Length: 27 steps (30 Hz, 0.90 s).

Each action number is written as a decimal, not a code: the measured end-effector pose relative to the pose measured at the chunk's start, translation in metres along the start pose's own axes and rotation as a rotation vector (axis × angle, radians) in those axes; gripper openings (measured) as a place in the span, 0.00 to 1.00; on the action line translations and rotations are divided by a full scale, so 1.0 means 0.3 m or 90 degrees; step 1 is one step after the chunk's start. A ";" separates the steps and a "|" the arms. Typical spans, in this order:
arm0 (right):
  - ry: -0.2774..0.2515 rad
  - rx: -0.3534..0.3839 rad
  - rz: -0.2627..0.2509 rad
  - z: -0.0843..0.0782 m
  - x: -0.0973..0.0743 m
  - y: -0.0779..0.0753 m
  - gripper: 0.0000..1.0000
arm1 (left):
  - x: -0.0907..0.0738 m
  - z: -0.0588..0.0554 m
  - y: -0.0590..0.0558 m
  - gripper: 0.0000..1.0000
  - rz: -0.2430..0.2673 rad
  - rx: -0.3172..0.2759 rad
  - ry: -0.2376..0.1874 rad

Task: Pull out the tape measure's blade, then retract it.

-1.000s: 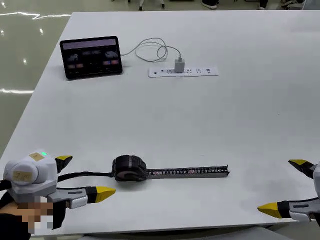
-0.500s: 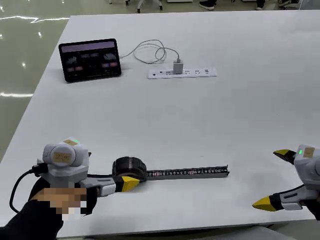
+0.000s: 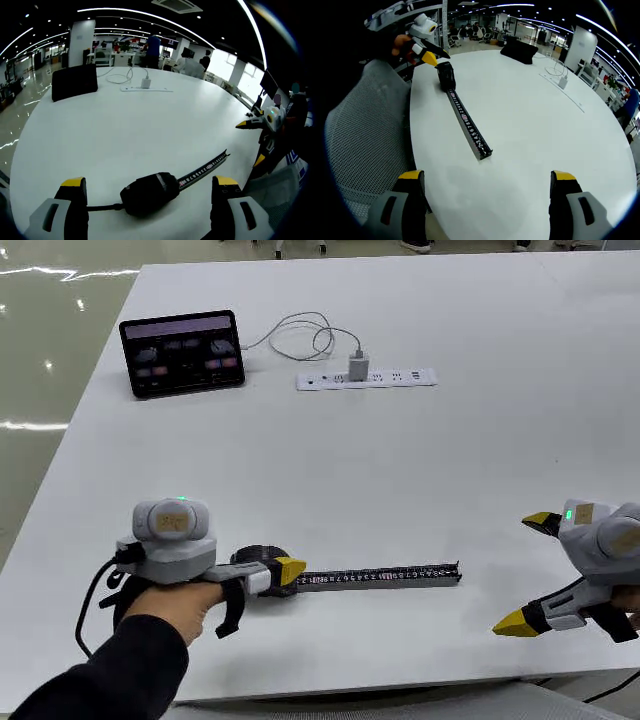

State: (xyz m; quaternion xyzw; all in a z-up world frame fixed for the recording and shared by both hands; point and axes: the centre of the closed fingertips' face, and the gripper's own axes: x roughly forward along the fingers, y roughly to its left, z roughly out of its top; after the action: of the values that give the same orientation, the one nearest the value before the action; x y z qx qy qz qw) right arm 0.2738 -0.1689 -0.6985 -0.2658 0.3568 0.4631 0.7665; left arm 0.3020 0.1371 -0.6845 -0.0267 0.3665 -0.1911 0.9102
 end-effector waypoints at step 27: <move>0.045 -0.088 0.112 0.049 0.188 0.018 0.90 | 0.089 -0.058 -0.009 1.00 0.051 -0.026 -0.064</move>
State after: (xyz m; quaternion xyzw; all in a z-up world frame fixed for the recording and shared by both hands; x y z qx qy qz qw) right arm 0.2911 -0.1263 -0.7349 -0.3017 0.3726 0.5425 0.6898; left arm 0.3068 0.1266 -0.7144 -0.0406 0.3248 -0.1455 0.9336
